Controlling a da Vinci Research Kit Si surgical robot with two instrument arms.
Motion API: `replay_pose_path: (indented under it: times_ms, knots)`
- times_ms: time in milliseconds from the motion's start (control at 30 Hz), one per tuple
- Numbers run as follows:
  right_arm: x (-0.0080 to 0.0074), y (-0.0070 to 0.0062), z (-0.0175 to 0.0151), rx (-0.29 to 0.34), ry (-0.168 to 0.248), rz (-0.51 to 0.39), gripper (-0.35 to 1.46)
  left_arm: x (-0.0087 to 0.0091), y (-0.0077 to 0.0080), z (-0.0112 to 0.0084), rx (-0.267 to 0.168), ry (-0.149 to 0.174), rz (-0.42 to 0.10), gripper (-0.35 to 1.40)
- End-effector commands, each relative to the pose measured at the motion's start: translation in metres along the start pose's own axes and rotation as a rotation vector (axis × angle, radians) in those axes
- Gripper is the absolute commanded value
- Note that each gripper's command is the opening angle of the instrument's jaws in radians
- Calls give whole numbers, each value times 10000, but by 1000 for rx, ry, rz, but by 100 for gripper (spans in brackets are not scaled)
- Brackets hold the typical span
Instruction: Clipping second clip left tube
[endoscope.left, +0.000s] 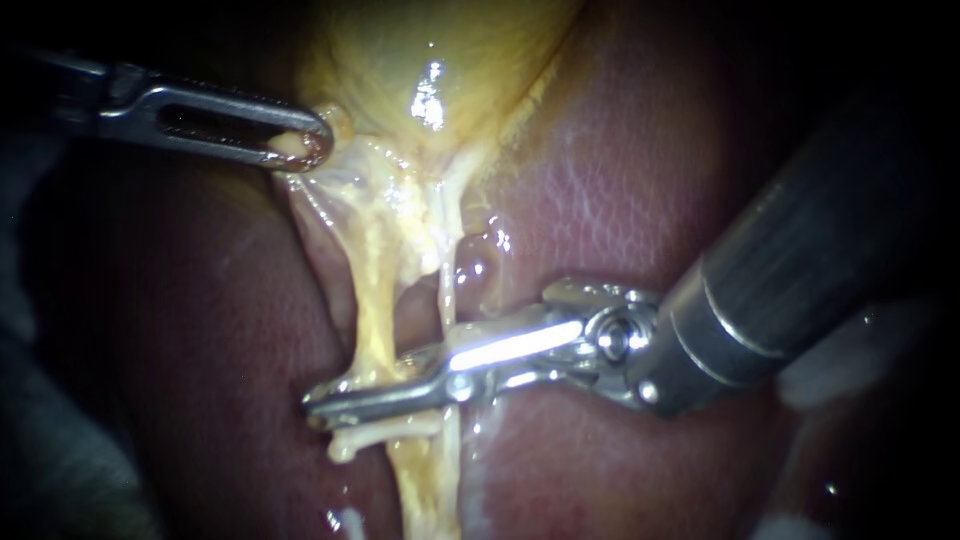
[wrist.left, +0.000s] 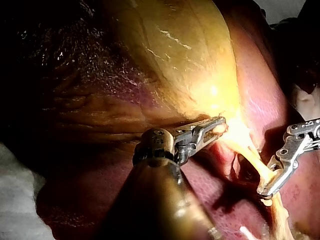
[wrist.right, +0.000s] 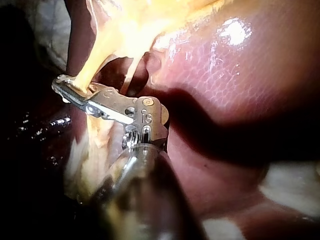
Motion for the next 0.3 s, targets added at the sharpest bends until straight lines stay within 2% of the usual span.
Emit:
replay_pose_path:
  times_ms: [33,300]
  knots:
    - [-1,1,0,0,-1,-1,-35,0,0,0,0,0,0,-35]
    - [-7,5,3,-1,-5,-5,-35,0,-1,0,0,0,0,-35]
